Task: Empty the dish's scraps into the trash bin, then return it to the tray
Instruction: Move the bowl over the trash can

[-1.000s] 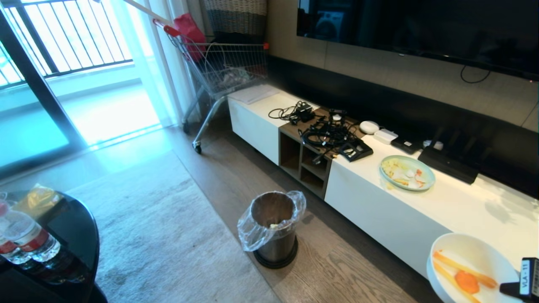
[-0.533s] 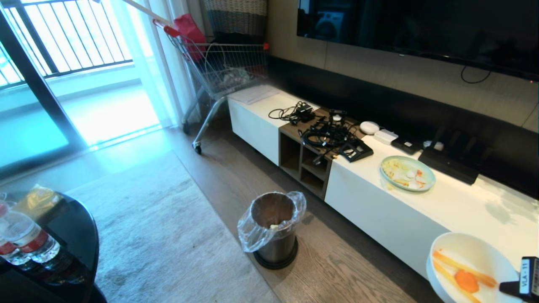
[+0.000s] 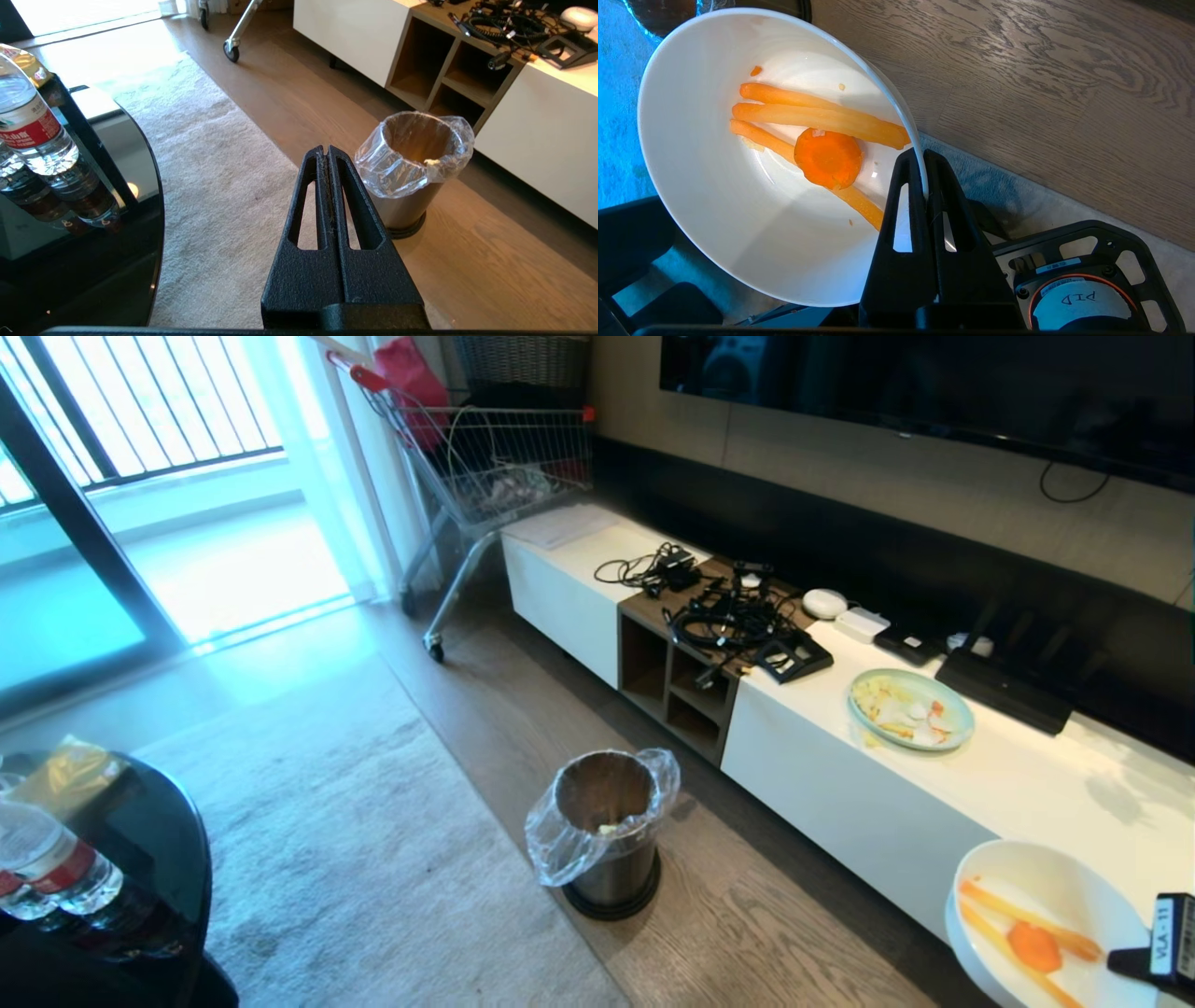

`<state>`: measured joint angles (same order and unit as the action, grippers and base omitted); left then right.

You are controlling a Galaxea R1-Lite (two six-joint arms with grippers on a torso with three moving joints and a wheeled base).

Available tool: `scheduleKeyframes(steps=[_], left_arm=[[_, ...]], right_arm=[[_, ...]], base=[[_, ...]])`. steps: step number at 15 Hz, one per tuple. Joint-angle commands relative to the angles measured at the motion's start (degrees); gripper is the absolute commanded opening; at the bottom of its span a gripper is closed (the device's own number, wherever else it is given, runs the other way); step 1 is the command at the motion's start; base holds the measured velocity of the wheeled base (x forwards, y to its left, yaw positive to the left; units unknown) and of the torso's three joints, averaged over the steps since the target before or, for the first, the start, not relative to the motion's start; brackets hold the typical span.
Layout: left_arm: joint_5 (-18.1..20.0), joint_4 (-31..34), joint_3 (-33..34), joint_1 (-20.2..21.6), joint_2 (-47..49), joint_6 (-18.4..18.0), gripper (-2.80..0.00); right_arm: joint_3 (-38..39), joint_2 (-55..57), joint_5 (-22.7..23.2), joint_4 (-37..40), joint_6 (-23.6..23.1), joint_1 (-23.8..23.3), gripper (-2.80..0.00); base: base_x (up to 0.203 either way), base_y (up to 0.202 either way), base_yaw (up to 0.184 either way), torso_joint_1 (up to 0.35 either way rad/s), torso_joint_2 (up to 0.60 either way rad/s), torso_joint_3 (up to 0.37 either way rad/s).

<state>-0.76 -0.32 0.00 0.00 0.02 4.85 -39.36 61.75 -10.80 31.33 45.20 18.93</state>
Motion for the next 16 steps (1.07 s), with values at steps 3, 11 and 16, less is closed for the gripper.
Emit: scheduleKeyframes(steps=[3, 11, 16], left_arm=[[-0.04, -0.03, 0.00, 0.00, -0.02, 0.07, -2.80], [-0.04, -0.03, 0.00, 0.00, -0.02, 0.07, -2.80], [-0.04, -0.03, 0.00, 0.00, -0.02, 0.07, -2.80]], right_arm=[[-0.28, 0.39, -0.22, -0.20, -1.43, 0.05, -2.80], [-4.14, 0.74, -2.74, -1.18, -6.24, 1.55, -2.80], [-5.37, 1.27, -2.62, -2.39, -8.16, 1.55, -2.80]], base=[[0.000, 0.000, 0.000, 0.000, 0.00, -0.191], [0.000, 0.000, 0.000, 0.003, 0.00, -0.200], [0.000, 0.000, 0.000, 0.001, 0.00, -0.196]])
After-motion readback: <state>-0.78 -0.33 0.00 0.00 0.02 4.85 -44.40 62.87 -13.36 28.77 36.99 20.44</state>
